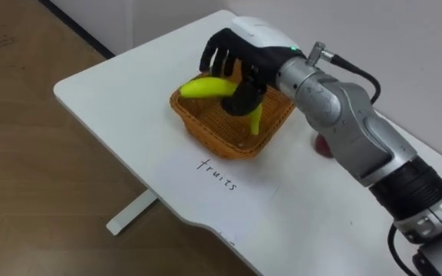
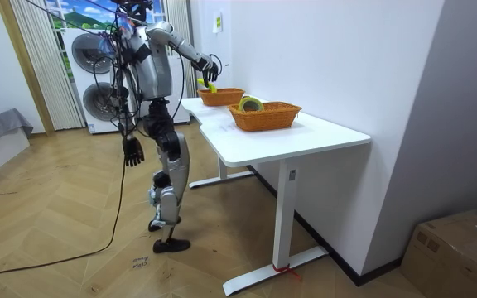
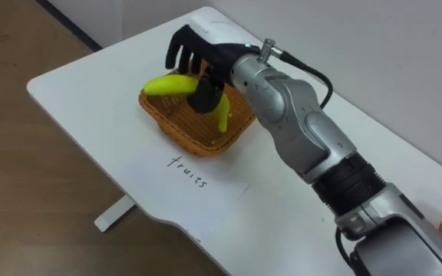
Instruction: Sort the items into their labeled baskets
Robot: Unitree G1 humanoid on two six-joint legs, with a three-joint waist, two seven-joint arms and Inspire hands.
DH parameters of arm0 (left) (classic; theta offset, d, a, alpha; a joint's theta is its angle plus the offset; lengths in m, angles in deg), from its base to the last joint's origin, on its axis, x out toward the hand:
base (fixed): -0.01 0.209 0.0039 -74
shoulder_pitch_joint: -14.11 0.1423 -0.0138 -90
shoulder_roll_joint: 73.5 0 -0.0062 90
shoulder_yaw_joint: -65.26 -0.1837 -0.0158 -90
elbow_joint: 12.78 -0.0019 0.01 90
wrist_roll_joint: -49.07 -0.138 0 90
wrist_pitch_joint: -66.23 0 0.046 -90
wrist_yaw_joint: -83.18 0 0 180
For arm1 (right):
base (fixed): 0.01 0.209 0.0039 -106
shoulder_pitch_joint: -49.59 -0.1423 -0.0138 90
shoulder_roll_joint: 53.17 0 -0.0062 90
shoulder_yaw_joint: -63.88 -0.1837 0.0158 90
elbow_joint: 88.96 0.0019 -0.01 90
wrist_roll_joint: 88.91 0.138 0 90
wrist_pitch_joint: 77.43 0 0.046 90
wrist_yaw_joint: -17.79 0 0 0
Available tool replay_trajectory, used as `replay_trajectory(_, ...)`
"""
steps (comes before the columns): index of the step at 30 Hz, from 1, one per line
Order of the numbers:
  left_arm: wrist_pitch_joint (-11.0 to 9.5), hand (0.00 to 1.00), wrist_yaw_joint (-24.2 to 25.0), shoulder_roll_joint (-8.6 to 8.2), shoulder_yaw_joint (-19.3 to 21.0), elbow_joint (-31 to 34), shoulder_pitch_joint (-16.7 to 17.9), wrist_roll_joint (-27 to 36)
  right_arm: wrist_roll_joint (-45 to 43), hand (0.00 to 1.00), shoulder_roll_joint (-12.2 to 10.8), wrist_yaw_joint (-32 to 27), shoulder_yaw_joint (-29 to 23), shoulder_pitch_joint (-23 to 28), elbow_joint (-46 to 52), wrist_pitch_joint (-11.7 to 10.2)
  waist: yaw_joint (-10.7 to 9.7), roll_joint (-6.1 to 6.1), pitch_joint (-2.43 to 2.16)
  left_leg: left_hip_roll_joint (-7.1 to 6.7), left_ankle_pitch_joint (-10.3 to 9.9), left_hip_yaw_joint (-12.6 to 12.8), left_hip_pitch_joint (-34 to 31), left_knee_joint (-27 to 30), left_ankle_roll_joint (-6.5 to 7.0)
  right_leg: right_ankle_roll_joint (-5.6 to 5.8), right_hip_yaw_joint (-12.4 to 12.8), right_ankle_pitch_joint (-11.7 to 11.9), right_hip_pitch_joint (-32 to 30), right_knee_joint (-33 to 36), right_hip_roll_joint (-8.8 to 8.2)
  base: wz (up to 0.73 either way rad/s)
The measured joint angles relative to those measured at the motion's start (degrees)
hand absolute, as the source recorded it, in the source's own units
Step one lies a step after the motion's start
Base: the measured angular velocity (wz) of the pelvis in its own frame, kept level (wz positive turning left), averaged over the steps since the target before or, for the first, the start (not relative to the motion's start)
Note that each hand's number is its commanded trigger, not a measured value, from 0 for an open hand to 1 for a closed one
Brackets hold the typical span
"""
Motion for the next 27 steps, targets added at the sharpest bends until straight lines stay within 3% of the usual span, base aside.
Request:
replay_trajectory(8, -0.1, 0.00, 0.1, 0.14, 0.0, -0.1, -0.1, 0.0, 0.1, 0.00, 0.0, -2.8, 0.1, 0.0, 0.0, -0.5, -0.1, -0.70, -0.21, 0.01, 0.0, 0.0, -0.1, 0.1, 0.00, 0.00, -0.3, 0.0, 0.0, 0.1, -0.17, 0.00)
replay_trajectory(27, 0.2, 0.00, -0.4, 0.27, 0.0, 0.5, 0.0, 0.0, 0.0, 0.00, 0.5, -2.9, 2.3, 0.0, -1.8, -0.4, -0.3, -0.70, -0.20, -0.11, 0.0, 0.0, -0.4, 0.2, 0.00, 0.00, -0.5, 0.0, -0.3, 0.0, -0.10, 0.00)
